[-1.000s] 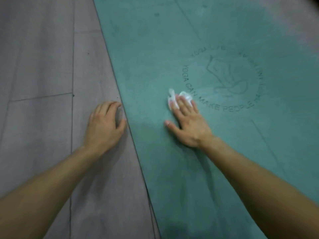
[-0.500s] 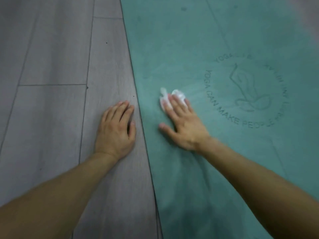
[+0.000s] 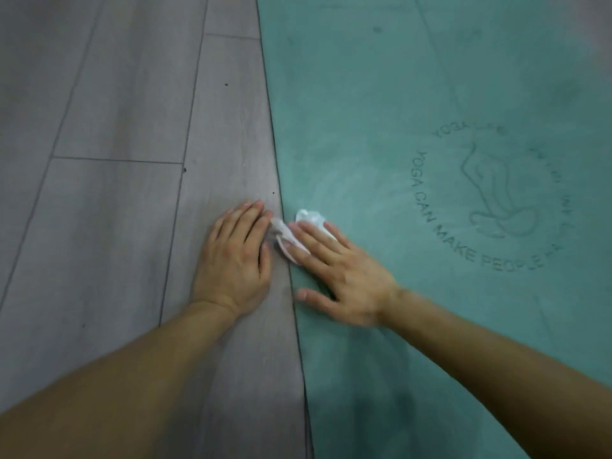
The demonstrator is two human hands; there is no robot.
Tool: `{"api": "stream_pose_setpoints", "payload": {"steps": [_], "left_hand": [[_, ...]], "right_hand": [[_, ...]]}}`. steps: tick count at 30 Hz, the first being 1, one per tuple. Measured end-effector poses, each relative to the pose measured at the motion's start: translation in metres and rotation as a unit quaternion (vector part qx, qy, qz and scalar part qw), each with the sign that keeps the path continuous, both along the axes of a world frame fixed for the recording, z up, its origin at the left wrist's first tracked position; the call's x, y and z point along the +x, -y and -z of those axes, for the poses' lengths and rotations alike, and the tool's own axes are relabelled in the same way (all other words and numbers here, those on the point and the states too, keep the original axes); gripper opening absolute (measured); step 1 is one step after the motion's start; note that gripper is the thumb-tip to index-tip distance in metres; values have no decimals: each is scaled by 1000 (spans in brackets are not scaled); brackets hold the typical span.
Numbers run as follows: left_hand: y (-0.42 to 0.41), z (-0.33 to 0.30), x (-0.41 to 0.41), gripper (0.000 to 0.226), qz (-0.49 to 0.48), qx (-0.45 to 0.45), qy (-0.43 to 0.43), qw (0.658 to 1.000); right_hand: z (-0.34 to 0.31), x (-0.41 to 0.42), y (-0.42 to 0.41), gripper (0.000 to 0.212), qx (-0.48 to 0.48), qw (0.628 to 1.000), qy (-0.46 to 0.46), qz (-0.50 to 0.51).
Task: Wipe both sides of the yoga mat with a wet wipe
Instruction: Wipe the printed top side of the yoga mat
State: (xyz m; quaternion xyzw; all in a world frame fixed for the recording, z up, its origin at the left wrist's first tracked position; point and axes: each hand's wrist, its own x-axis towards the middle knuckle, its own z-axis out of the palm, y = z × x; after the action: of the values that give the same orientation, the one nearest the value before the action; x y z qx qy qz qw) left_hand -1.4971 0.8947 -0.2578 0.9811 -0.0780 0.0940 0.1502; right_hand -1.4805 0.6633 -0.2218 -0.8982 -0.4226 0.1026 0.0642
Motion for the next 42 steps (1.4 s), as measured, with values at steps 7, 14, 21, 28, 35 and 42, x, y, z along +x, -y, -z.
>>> {"api": "stream_pose_setpoints", "payload": {"steps": [7,14,21,28,35,42], "left_hand": [[-2,4,0,54,-1,7,-15,1000],[-2,3,0,56,0,10,-25,1000],[-2,4,1,54,3,-3,-13,1000],[-4,5,5,54,10,-8,-16,1000],[-5,2,2,53,2,1,-53,999],[0,-30,-13,46,-24,-7,-77,997]], "right_hand": [[5,140,-52,71,-3,978,-12,208],[3,-7,-23,67,38,994,21,100],[7,81,-50,65,-14,985,15,169],[5,-67,-30,80,40,988,3,147],[-6,-182,13,83,-2,994,-43,102],[9,-37,-39,83,20,951,-44,306]]}}
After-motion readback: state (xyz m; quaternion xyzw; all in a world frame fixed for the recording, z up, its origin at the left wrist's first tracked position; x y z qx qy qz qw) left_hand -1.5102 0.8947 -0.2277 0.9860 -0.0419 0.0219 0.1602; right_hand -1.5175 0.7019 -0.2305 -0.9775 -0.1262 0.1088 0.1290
